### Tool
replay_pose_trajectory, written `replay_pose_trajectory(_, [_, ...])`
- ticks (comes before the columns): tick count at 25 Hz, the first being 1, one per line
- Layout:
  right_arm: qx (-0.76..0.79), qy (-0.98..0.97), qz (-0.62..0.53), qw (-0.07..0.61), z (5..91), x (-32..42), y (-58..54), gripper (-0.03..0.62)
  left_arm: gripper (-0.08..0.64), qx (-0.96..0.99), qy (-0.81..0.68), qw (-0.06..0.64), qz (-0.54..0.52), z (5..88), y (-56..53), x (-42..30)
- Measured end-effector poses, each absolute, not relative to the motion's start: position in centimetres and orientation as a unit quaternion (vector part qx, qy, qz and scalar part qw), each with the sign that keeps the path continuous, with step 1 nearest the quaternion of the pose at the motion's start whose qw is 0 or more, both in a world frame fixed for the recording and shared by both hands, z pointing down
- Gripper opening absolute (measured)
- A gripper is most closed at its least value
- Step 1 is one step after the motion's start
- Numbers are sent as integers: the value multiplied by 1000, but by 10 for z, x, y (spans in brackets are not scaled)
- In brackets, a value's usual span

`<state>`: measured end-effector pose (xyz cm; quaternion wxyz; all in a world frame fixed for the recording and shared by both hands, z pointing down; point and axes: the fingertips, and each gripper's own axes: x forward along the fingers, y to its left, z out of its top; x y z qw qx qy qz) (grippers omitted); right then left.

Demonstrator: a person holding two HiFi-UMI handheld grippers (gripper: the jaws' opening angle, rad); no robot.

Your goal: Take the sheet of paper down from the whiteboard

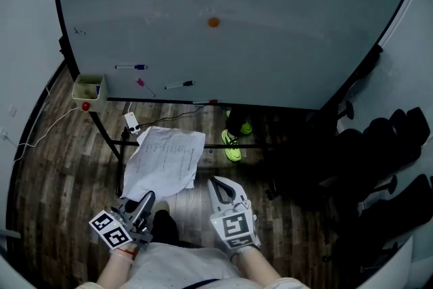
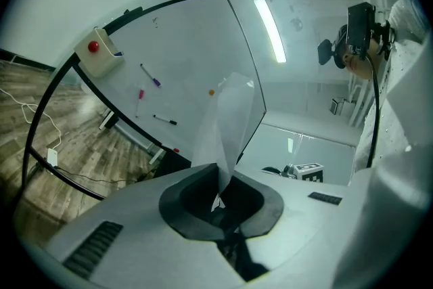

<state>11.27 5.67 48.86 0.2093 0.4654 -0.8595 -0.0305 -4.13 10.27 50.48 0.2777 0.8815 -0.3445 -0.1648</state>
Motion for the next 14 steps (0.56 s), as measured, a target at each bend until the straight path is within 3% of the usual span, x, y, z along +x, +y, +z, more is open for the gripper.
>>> replay_pose_trajectory(14, [468,-859,-8,206,503,116,61,18,15,879,-344,289,-161,511,109,-41])
